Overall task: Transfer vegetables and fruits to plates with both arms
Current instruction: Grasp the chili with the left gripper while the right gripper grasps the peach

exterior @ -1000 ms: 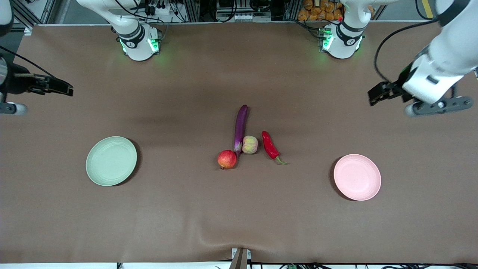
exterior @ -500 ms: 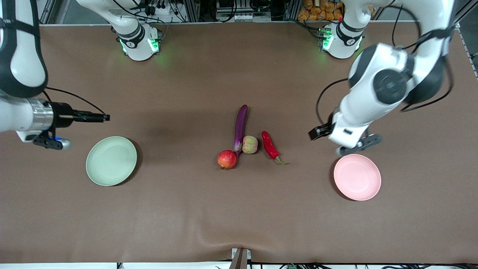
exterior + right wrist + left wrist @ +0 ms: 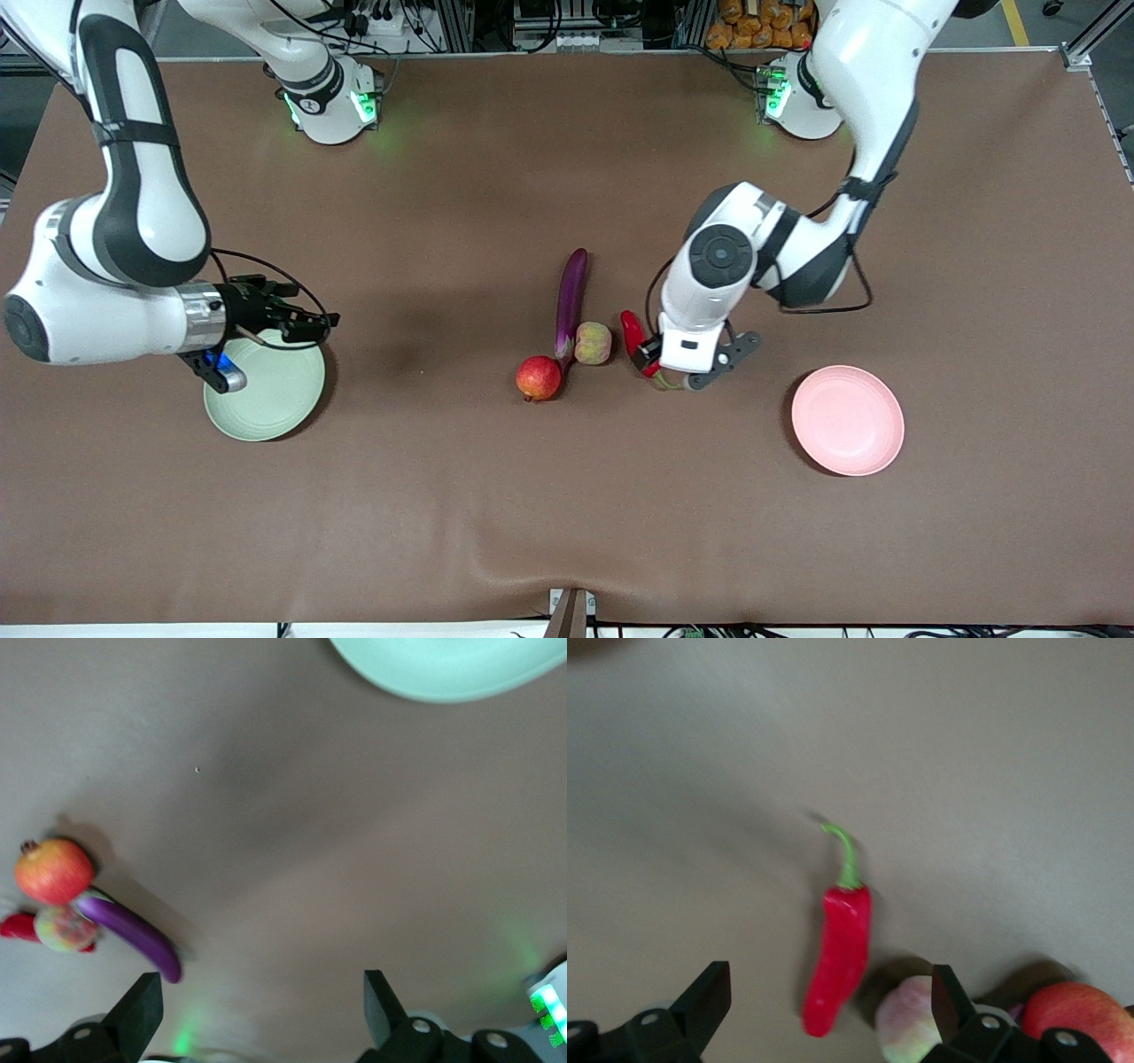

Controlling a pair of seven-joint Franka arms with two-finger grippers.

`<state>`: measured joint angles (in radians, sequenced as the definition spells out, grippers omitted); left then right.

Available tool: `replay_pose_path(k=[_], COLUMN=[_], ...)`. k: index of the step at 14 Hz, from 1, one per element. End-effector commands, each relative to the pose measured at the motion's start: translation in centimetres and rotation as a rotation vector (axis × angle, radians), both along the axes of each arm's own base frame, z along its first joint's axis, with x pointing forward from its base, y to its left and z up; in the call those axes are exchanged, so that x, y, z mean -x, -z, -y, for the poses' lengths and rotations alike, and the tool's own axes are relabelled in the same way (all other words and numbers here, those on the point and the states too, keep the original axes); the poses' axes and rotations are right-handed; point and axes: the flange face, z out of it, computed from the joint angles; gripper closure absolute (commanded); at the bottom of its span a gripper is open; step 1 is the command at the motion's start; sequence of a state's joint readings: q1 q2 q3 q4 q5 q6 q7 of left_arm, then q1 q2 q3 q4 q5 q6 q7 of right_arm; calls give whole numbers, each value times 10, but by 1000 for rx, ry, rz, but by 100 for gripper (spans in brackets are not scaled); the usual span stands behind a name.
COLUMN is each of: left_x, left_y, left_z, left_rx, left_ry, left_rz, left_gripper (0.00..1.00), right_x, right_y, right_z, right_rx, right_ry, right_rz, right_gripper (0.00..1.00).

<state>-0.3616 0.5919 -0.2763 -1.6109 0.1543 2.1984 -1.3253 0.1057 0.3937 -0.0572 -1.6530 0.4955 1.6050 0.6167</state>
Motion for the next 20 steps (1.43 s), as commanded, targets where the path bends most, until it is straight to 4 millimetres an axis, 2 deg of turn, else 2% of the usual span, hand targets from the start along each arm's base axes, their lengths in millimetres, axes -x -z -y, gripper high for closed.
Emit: replay_pose_path(k=[1, 3, 7, 10, 11, 12, 14, 17, 19, 20], left_x=[-1, 2, 17, 21, 22, 21, 22, 13, -1, -14], left_y=[31, 49, 87, 99, 100, 101, 106, 101, 91, 74], left_z=[4, 3, -7, 0, 1, -1, -6, -14, -34, -53], left_rx=[-36, -46, -7, 22, 23, 22, 14, 8, -13, -23], left_ry=[-25, -52, -121, -153, -150, -155, -144, -125, -98, -63], left_rz=[12, -10, 1, 16, 15, 14, 8, 26, 53, 73], left_gripper=[0, 0, 0, 0, 41, 99, 100, 100, 100, 100], right_x=[-16, -27, -43, -51, -49, -48, -42, -28, -19, -13], right_y=[18, 19, 31, 52, 55, 59, 64, 71, 80, 86], right_z=[-27, -57, -133, -188, -206, -219, -240, -272, -290, -300], right_rx=[-36, -64, -86, -73, -59, -47, -29, -9, 13, 25], right_ry=[146, 264, 467, 570, 610, 651, 693, 720, 754, 760], right_rz=[-103, -138, -105, -72, -68, -62, -68, -57, -56, -60], right_gripper=[0, 0, 0, 0, 0, 0, 0, 0, 0, 0])
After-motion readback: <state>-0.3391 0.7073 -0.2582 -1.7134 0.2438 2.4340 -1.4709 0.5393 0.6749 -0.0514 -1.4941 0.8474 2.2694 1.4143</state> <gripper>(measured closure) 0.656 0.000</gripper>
